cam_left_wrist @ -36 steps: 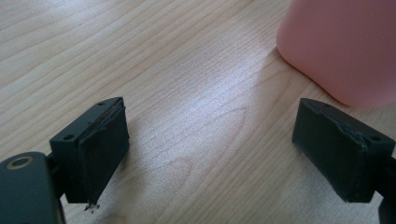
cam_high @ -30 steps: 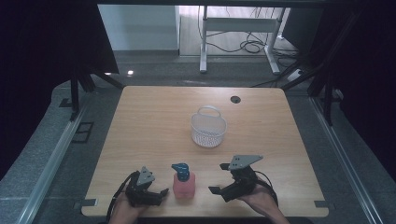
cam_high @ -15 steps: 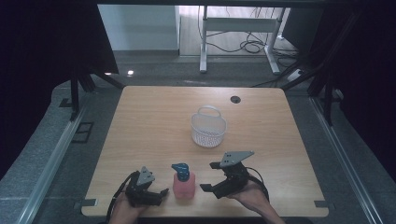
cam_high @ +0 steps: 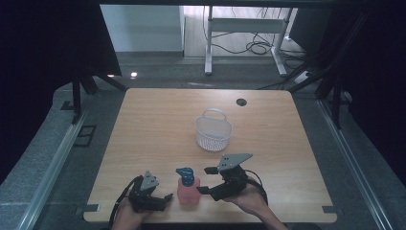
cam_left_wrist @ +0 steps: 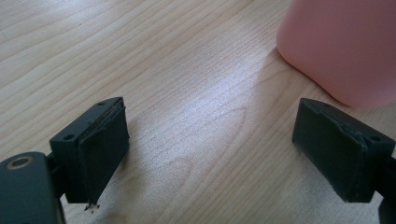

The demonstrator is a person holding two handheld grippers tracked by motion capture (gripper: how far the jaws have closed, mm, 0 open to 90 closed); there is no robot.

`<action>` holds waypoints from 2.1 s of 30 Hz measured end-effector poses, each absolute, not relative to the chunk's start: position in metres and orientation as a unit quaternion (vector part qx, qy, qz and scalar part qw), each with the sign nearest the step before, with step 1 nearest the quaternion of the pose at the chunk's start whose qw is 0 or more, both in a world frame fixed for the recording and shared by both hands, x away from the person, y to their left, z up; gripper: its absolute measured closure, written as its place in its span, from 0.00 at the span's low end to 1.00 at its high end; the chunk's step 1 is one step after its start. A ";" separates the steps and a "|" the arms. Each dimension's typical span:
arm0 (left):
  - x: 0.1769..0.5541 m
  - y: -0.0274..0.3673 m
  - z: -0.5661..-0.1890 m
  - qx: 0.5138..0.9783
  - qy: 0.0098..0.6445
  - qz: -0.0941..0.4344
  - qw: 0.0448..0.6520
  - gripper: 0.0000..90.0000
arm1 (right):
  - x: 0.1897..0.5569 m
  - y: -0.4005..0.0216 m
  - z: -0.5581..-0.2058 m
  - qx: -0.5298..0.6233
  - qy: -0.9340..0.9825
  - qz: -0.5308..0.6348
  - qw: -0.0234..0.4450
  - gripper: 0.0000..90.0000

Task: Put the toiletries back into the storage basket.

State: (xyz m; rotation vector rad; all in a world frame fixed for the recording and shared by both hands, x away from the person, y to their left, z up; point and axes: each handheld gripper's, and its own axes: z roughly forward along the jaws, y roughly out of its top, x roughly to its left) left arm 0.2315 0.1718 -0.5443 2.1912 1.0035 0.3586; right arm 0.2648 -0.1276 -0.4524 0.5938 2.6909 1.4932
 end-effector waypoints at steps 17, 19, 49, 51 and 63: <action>0.232 0.172 -0.544 0.844 0.387 0.138 0.345 0.12 | 0.268 -0.099 -0.446 0.157 0.867 0.473 0.006 0.48; 0.232 0.172 -0.544 0.844 0.387 0.138 0.345 0.12 | 0.269 -0.095 -0.446 0.155 0.868 0.471 0.008 0.48; 0.232 0.172 -0.544 0.845 0.385 0.138 0.344 0.12 | 0.270 -0.085 -0.435 0.142 0.879 0.454 0.038 0.58; 0.232 0.172 -0.544 0.845 0.385 0.138 0.344 0.12 | 0.272 -0.087 -0.434 0.140 0.879 0.455 0.040 0.58; 0.232 0.172 -0.544 0.845 0.385 0.137 0.344 0.12 | 0.279 -0.097 -0.421 0.149 0.875 0.459 0.045 0.58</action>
